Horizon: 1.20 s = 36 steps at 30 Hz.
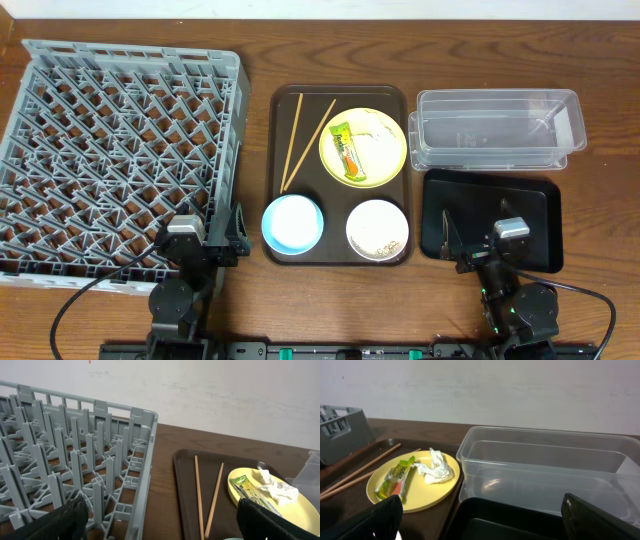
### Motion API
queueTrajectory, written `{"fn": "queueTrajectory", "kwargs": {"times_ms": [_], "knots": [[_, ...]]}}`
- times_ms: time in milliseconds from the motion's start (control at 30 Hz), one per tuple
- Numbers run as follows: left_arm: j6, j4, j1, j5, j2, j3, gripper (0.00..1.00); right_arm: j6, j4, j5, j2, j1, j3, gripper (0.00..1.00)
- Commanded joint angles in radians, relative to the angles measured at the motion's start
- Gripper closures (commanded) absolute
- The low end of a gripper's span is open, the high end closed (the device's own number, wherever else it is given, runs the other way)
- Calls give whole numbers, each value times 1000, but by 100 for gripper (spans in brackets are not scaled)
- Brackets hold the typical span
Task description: Sort waste into correct bins and load items into the dishwasher
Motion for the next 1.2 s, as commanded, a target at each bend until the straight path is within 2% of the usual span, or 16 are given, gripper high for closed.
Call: {"fn": "queueTrajectory", "kwargs": {"times_ms": [0, 367, 500, 867, 1033, 1167], "knots": [[-6, -34, 3, -24, -5, -18, 5, 2, -3, -1, 0, -14, -1, 1], [-5, -34, 3, -24, -5, -18, 5, 2, 2, 3, 0, -14, -1, 1], [-6, -32, 3, -103, -5, -18, 5, 2, -2, 3, 0, -14, -1, 1], [-6, -29, 3, -103, -5, -18, 5, 3, -2, -5, 0, -14, -1, 1], [-5, -27, 3, -103, -5, -18, 5, 66, -2, -5, 0, -14, -1, 1], [-5, 74, 3, -105, -5, -18, 5, 74, 10, -5, 0, -14, 0, 1]]}}
